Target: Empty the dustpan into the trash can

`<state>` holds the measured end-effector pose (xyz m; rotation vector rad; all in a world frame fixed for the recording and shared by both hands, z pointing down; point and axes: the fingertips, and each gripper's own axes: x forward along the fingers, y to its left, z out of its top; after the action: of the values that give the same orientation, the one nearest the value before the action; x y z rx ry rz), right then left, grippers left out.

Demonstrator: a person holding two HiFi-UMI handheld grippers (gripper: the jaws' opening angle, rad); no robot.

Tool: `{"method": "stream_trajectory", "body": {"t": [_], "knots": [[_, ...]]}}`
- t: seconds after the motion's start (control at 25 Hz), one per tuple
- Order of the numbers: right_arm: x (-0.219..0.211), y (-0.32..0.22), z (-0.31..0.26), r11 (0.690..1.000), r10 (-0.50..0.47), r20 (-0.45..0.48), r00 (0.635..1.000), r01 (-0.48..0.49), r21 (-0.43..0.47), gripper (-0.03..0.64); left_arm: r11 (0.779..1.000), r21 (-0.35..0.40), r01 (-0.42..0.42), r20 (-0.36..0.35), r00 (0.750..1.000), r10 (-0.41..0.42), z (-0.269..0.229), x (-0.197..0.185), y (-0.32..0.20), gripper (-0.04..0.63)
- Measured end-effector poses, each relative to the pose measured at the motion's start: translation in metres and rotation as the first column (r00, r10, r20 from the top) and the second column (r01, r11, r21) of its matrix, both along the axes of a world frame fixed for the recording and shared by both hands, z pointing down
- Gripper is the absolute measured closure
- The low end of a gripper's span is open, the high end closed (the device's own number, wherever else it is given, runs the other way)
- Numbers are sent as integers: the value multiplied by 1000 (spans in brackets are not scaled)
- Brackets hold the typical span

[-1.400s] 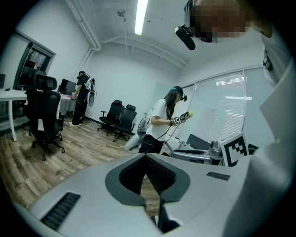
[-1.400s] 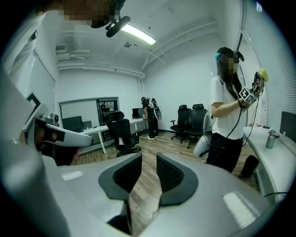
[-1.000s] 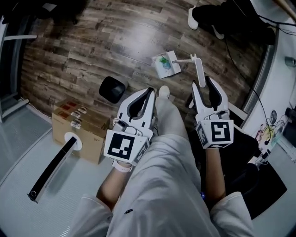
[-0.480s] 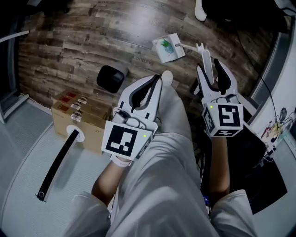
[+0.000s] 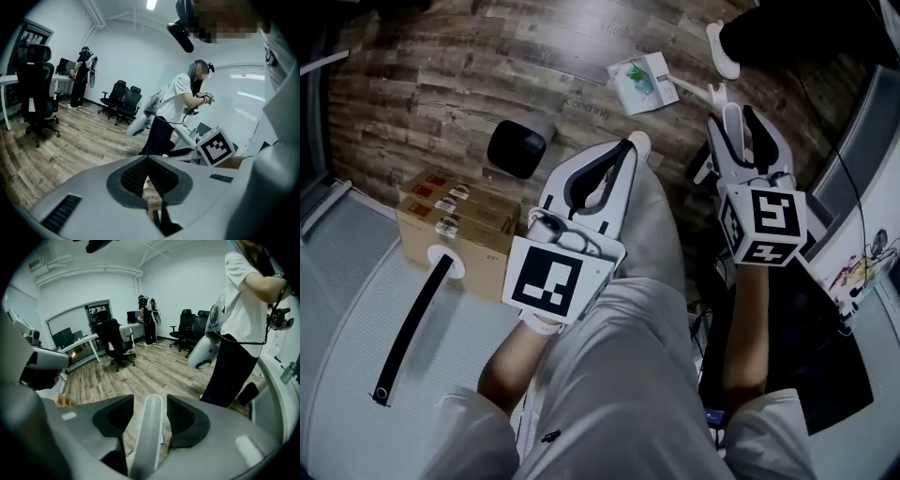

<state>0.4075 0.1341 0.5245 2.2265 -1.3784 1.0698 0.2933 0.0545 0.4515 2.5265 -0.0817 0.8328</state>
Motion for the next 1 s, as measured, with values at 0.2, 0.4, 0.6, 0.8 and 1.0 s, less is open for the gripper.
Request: {"method": "stream_trajectory", "body": {"t": [0.2, 0.4, 0.6, 0.8, 1.0], "knots": [[1, -4, 17, 999, 8, 70, 998, -6, -35, 385, 1000, -13, -5, 0, 1000, 5, 11, 3, 3, 589], [11, -2, 35, 994, 34, 83, 996, -25, -111, 471, 1000, -19, -1, 2, 1000, 1, 21, 7, 4, 589], [13, -2, 39, 982, 36, 15, 999, -33, -187, 492, 999, -37, 7, 6, 1000, -6, 26, 0, 2, 589], [0, -3, 37, 980, 37, -13, 999, -39, -194, 495, 999, -36, 21, 14, 1000, -20, 26, -13, 3, 589], [-4, 4, 37, 981, 43, -31, 999, -48, -188, 497, 999, -23, 43, 9, 999, -43, 23, -21, -2, 589]]}}
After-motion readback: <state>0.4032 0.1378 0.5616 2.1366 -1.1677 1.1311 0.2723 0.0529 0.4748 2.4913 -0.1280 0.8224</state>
